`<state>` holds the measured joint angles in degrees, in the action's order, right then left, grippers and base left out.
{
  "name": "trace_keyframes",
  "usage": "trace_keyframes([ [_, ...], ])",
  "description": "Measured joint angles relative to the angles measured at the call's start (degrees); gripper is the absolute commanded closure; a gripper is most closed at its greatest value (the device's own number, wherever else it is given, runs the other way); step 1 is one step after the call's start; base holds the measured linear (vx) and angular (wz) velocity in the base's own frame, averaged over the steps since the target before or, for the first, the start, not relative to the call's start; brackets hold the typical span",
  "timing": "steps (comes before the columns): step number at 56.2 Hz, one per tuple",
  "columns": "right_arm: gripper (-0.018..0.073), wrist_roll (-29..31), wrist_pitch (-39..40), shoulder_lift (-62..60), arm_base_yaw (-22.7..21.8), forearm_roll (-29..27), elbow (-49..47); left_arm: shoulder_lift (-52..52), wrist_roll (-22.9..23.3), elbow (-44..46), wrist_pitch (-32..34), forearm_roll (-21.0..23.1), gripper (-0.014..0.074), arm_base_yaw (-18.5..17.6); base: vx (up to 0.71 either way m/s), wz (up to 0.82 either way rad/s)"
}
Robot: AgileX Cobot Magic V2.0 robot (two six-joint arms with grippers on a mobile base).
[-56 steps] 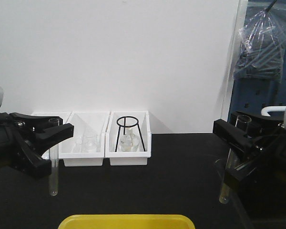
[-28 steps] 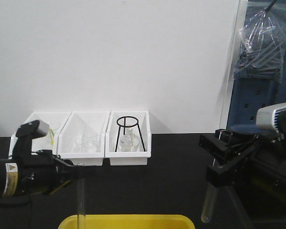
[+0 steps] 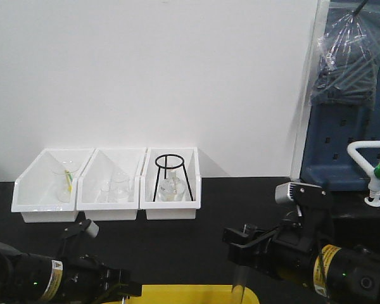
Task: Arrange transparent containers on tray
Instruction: 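Lower both held test tubes down into the yellow tray, then open both grippers to lay the test tubes in the tray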
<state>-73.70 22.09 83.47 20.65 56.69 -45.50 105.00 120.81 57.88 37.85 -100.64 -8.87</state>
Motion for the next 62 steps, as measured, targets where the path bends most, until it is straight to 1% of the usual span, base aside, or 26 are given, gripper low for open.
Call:
trace_keyframes([
  [16, 0.0571, -0.5, 2.1, 4.2, 0.0, 1.3, 0.0, 3.9, 0.4, 0.2, -0.4, 0.0, 0.0579, 0.0, 0.00, 0.00],
  [25, 0.0571, -2.4, 2.3, 5.3, 0.0, 1.7, 0.0, 4.7, 0.6, 0.2, -2.0, 0.0, 0.0540, 0.0, 0.00, 0.00],
  [30, 0.0571, -4.0, 2.3, 5.7, 0.0, 2.9, 0.0, 5.1, 0.7, 0.2, -3.1, 0.0, 0.0493, 0.0, 0.00, 0.00],
  [37, 0.0571, -7.6, 2.6, 6.2, 0.0, 6.4, 0.0, 5.7, 0.8, 0.2, -4.5, 0.0, 0.0405, 0.0, 0.00, 0.00],
  [46, 0.0571, -13.8, 3.4, 7.8, 0.0, 14.0, 0.0, 5.9, 0.8, 0.2, -5.4, 0.0, 0.0277, 0.0, 0.00, 0.00],
  [54, 0.0571, -19.5, 5.3, 9.9, 0.0, 19.8, 0.0, 6.2, 0.6, 0.2, -6.3, 0.0, 0.0207, 0.0, 0.00, 0.00],
  [62, 0.0571, -23.2, 6.9, 12.8, 0.0, 23.6, 0.0, 6.2, 0.6, 0.2, -6.5, 0.0, 0.0170, 0.0, 0.00, 0.00],
])
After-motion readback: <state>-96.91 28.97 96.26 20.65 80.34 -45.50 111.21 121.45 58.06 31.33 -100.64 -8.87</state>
